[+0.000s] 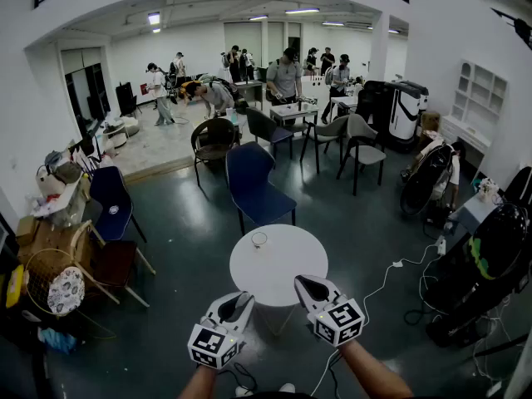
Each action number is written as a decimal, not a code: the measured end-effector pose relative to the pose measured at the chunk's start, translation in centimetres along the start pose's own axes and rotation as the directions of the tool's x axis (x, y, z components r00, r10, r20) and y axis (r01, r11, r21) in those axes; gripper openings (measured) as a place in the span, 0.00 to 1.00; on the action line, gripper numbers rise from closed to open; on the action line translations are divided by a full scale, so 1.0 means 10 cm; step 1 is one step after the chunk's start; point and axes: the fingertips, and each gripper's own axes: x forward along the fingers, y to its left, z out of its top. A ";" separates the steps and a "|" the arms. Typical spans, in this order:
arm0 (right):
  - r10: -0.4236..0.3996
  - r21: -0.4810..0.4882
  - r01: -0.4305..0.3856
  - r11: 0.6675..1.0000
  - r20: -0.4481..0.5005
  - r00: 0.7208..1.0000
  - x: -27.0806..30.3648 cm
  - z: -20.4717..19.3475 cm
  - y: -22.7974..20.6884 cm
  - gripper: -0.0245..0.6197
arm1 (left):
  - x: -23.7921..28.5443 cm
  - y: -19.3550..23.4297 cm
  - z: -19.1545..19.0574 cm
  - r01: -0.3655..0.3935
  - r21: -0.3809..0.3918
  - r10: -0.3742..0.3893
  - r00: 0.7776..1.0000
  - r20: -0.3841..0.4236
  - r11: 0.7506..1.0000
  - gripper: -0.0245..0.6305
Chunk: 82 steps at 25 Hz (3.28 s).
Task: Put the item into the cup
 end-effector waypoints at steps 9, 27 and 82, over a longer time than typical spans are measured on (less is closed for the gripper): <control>-0.010 0.028 0.010 1.000 0.003 1.000 -0.04 -0.05 -0.16 0.06 | 0.08 -0.07 -0.03 -0.015 0.000 0.015 1.000 -0.004 1.000 0.14; 0.012 0.027 -0.012 1.000 -0.012 1.000 -0.13 -0.19 -0.54 0.06 | 0.36 -0.22 -0.15 -0.054 -0.017 0.054 0.998 -0.017 0.998 0.14; -0.063 0.000 0.063 0.998 -0.023 0.998 2.30 -0.07 -1.60 0.06 | 1.99 1.99 -0.14 0.040 -0.004 -0.040 0.999 -0.023 0.999 0.14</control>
